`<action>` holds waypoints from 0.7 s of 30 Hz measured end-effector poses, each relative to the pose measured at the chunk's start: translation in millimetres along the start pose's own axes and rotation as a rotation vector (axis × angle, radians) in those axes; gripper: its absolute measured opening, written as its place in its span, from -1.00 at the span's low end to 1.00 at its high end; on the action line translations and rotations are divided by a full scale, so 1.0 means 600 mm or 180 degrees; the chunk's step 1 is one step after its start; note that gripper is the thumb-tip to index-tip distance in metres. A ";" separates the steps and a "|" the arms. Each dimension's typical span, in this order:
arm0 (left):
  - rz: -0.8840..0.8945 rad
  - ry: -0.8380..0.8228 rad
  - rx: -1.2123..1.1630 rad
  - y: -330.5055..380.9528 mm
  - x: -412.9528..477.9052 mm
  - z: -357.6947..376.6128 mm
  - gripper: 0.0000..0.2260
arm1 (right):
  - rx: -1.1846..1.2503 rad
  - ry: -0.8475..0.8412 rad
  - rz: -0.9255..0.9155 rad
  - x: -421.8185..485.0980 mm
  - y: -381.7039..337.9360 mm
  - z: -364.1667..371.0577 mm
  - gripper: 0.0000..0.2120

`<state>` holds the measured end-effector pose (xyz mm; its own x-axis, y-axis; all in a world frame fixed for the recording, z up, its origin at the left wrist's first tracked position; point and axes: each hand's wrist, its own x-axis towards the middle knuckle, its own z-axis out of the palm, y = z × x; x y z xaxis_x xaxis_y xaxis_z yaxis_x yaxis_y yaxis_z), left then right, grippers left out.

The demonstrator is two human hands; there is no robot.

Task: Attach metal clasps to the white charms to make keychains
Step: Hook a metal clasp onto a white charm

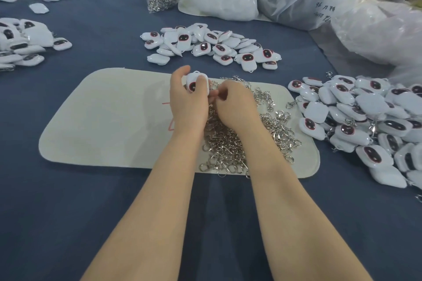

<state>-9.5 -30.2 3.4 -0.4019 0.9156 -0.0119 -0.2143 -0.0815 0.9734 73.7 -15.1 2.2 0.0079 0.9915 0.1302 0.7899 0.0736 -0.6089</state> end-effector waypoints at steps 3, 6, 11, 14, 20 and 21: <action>0.0171 0.0040 0.0154 0.002 0.002 -0.002 -0.72 | 0.1003 0.0487 0.0186 0.004 0.002 -0.010 -0.96; 0.0308 0.0015 0.0565 0.001 0.003 -0.002 -0.70 | 0.1954 0.0604 0.0335 0.005 0.001 -0.021 -0.89; 0.0466 -0.0062 0.0952 -0.005 0.003 0.000 -0.87 | 0.2171 0.0507 0.0220 0.003 0.001 -0.027 -0.87; 0.0550 -0.0099 0.1045 -0.008 0.004 0.000 -0.88 | 0.2115 0.0507 0.0145 0.004 0.002 -0.027 -0.86; 0.0601 -0.0188 0.1172 -0.007 0.004 -0.001 -0.94 | 0.2177 0.0419 0.0041 0.004 0.001 -0.026 -0.86; 0.0621 -0.0192 0.1216 -0.007 0.004 0.000 -0.96 | 0.2203 0.0422 0.0037 0.005 0.001 -0.025 -0.85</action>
<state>-9.7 -28.0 -0.8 -0.3470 0.9198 0.1832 0.2101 -0.1141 0.9710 83.5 -14.0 14.2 0.1234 0.9743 0.1882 0.2181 0.1584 -0.9630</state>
